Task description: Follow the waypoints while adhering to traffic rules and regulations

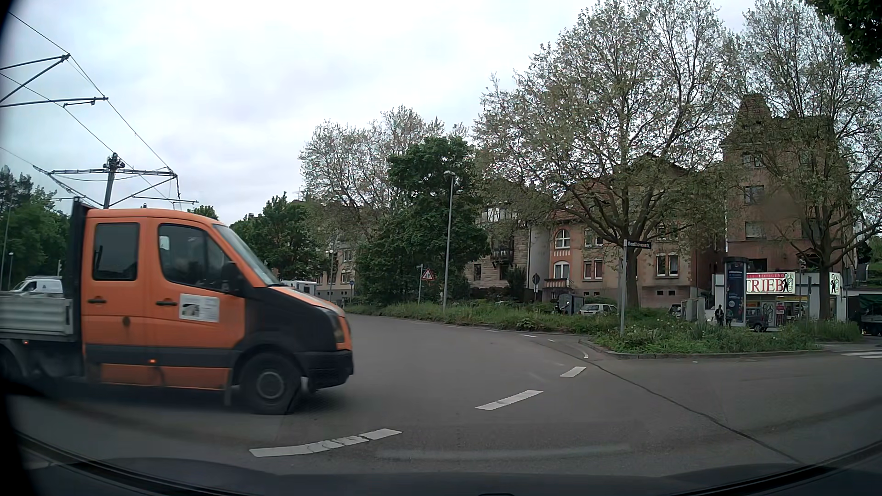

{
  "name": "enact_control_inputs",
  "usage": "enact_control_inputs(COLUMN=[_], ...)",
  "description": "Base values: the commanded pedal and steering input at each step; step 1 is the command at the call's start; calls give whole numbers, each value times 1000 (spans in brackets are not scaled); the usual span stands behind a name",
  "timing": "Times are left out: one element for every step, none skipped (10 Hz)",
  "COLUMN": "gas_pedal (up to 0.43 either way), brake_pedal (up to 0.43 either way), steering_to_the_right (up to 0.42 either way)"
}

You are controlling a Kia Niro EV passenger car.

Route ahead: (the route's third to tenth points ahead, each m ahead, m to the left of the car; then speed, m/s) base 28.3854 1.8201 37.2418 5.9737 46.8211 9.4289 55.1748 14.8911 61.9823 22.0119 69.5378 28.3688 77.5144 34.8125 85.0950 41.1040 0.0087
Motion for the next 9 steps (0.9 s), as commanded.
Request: enact_control_inputs(gas_pedal=[0,0,0,0,0,0,150,177,177], brake_pedal=[220,0,0,0,0,0,0,0,0], steering_to_the_right=[-31,-31,-31,-31,-31,-31,-32,-32,-32])
